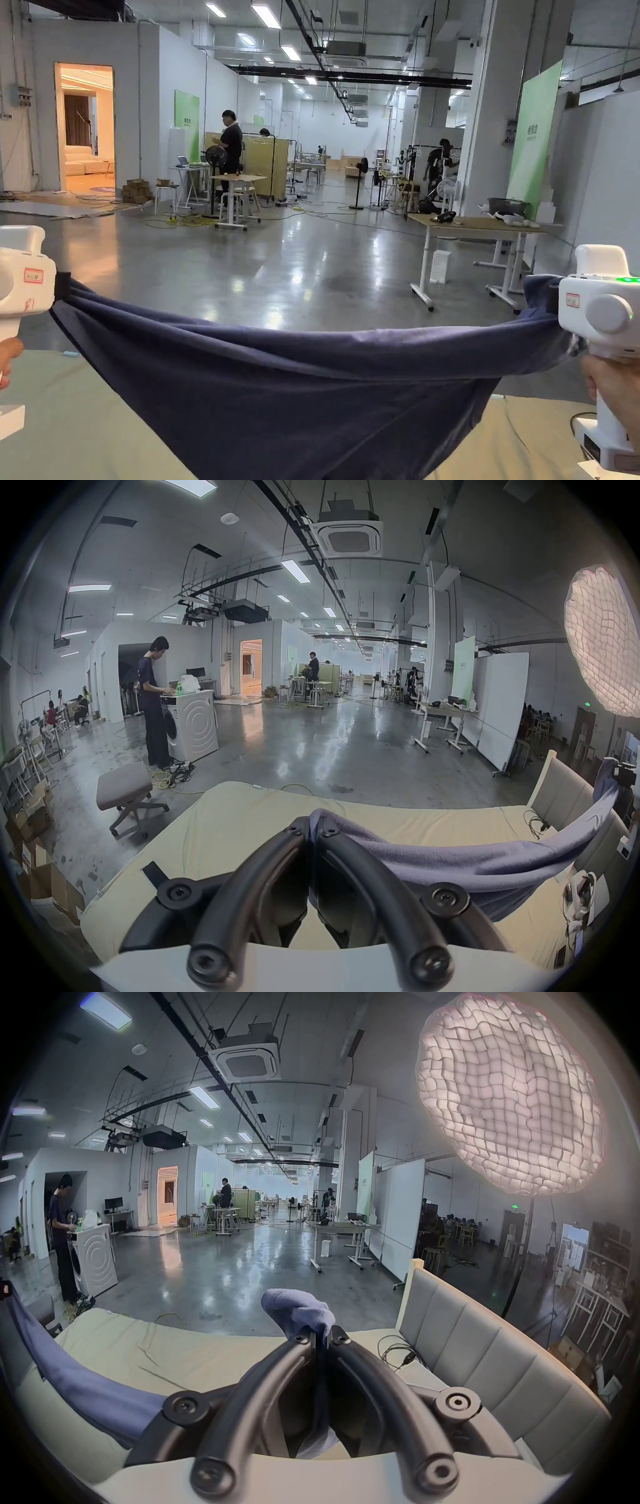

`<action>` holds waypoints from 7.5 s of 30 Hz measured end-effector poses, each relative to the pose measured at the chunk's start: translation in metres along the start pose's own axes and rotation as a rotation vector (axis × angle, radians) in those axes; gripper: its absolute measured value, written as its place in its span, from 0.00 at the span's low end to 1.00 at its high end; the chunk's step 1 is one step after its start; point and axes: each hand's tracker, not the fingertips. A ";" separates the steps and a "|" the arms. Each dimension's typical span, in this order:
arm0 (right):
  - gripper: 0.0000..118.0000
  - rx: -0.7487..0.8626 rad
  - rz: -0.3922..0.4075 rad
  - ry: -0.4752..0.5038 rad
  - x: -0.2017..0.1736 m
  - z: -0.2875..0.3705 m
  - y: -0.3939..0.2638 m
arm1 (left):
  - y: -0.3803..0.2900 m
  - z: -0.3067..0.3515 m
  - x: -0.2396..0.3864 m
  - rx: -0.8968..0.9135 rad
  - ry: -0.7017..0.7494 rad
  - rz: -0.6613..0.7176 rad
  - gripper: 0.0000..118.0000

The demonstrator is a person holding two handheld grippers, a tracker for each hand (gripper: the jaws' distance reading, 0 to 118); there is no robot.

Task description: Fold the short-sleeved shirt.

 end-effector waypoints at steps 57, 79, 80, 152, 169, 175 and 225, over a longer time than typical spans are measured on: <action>0.43 0.043 -0.008 0.125 -0.072 0.265 -0.292 | -0.317 0.204 0.050 -0.007 -0.161 -0.026 0.54; 0.00 0.060 -0.002 0.200 -0.116 0.272 -0.304 | -0.338 0.196 0.073 -0.144 -0.210 -0.033 0.00; 0.00 0.046 -0.002 0.205 -0.117 0.270 -0.306 | -0.342 0.189 0.060 -0.187 -0.169 -0.047 0.00; 0.01 -0.707 0.344 0.415 -0.184 -0.061 -0.396 | -0.425 0.106 -0.049 -0.599 0.082 0.080 0.04; 0.01 -0.171 0.123 0.266 -0.062 0.104 -0.216 | -0.285 0.128 0.002 -0.272 -0.070 0.005 0.04; 0.01 -0.037 0.076 0.172 -0.009 0.133 -0.143 | -0.193 0.133 0.043 -0.141 -0.135 -0.022 0.04; 0.01 0.170 0.023 0.047 -0.051 0.012 0.059 | 0.058 -0.020 0.098 0.072 -0.060 -0.114 0.04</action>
